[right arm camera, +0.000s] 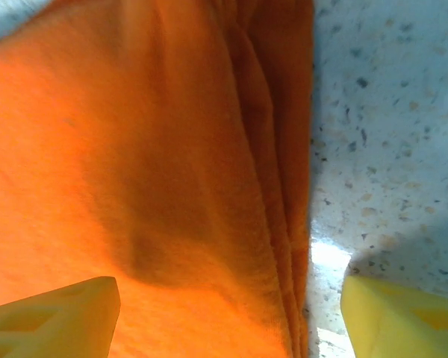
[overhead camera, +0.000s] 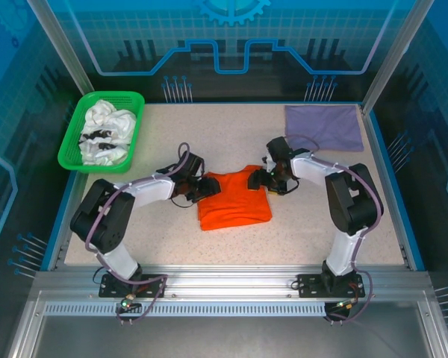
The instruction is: Fold and stack the t-shirts
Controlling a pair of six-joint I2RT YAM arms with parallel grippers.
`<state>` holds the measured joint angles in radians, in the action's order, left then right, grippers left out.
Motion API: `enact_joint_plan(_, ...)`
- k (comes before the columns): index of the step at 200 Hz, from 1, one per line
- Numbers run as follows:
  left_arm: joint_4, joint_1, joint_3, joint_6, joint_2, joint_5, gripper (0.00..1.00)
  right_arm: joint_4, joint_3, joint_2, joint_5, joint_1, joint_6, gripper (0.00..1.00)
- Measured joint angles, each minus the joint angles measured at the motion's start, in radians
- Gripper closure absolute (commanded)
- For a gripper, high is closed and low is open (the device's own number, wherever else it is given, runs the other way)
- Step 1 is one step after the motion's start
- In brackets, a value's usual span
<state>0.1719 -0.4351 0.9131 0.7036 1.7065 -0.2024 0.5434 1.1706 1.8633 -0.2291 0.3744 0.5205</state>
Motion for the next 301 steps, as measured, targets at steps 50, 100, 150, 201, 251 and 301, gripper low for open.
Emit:
enact_joint_plan(50, -0.041, 0.039, -0.019, 0.001, 0.009, 0.012, 0.4, 0.09, 0.07, 0.057, 0.023, -0.004, -0.031, 0.5)
enact_joint_plan(100, -0.098, 0.043, -0.053, 0.004, -0.006, -0.003, 0.37, 0.074, 0.062, 0.053, 0.008, -0.004, -0.03, 0.37)
enact_joint_plan(150, -0.114, 0.045, -0.065, 0.004, -0.014, -0.012, 0.36, 0.006, 0.018, 0.017, -0.007, 0.023, -0.016, 0.32)
enact_joint_plan(201, -0.133, 0.047, -0.08, 0.004, -0.02, -0.016, 0.35, 0.026, 0.059, 0.055, 0.024, 0.075, 0.0, 0.39)
enact_joint_plan(251, -0.144, 0.051, -0.098, 0.004, -0.037, -0.014, 0.34, 0.03, 0.058, 0.061, 0.057, 0.075, 0.022, 0.83)
enact_joint_plan(301, -0.119, 0.065, -0.138, 0.03, -0.106, 0.033, 0.17, -0.039, 0.066, 0.078, 0.022, 0.13, 0.009, 0.99)
